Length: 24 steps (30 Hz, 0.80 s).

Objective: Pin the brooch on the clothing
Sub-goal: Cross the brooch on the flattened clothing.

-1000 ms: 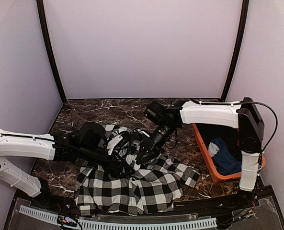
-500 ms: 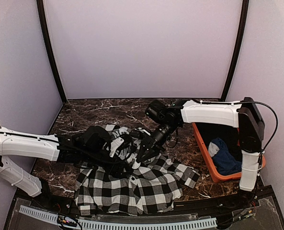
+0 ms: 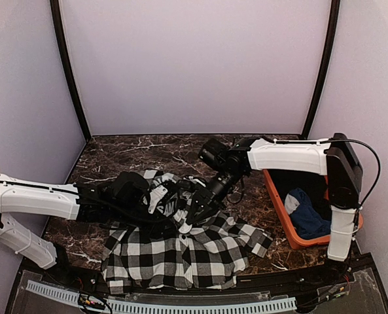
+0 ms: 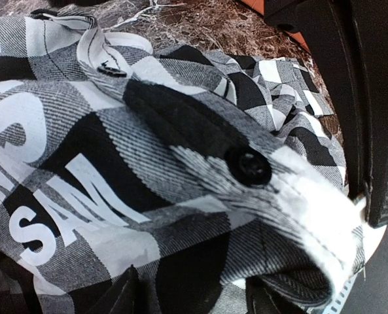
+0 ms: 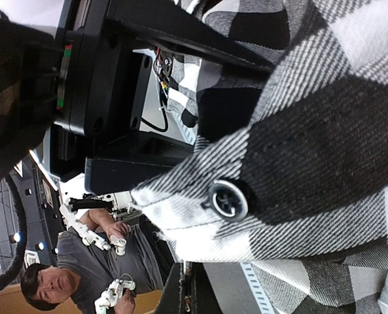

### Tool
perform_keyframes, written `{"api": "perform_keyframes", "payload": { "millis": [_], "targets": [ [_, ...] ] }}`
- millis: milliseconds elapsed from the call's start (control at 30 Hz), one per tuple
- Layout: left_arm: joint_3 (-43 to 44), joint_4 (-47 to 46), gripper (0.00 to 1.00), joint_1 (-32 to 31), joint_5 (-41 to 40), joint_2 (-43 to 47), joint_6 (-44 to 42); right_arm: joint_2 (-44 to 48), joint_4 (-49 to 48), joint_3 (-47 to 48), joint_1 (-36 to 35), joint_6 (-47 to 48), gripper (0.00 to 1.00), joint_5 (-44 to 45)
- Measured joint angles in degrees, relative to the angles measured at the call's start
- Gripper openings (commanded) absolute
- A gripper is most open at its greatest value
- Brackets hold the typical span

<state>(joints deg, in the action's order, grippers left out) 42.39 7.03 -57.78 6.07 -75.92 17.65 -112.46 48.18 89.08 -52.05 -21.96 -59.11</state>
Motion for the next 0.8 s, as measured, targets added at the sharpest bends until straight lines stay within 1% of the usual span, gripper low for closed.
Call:
{"api": "perform_keyframes", "payload": {
  "millis": [200,267,333,367,467,533,667,800],
  "targets": [
    [0.0,0.1,0.55,0.0,-0.1,0.0,-0.1,0.0,-2.1,-1.4,-1.2,0.2,0.0,-1.6],
    [0.0,0.2,0.56,0.0,0.0,0.0,-0.1,0.0,-3.3,-2.3,-1.6,0.0,0.0,-2.4],
    [0.0,0.3,0.64,0.0,0.1,0.0,-0.1,0.0,-4.5,-3.3,-1.9,-0.3,0.0,-3.3],
    [0.0,0.4,0.66,0.0,0.2,0.0,-0.3,0.0,-5.1,-3.7,-2.0,-0.6,0.0,-3.8],
    [0.0,0.4,0.8,0.0,0.9,0.0,-0.5,0.0,-6.1,-4.2,-2.2,-1.1,0.0,-4.7],
    [0.0,0.5,0.85,0.0,2.2,0.0,-0.8,0.0,-6.5,-4.2,-2.2,-1.1,0.0,-5.2],
    [0.6,1.3,0.93,0.3,6.0,0.4,-1.9,0.3,-6.7,-4.8,-2.2,-1.1,0.0,-6.2],
    [1.3,3.4,0.95,0.9,8.9,1.7,-3.4,1.0,-6.3,-5.1,-2.2,-1.1,0.0,-7.2]
  ]
}}
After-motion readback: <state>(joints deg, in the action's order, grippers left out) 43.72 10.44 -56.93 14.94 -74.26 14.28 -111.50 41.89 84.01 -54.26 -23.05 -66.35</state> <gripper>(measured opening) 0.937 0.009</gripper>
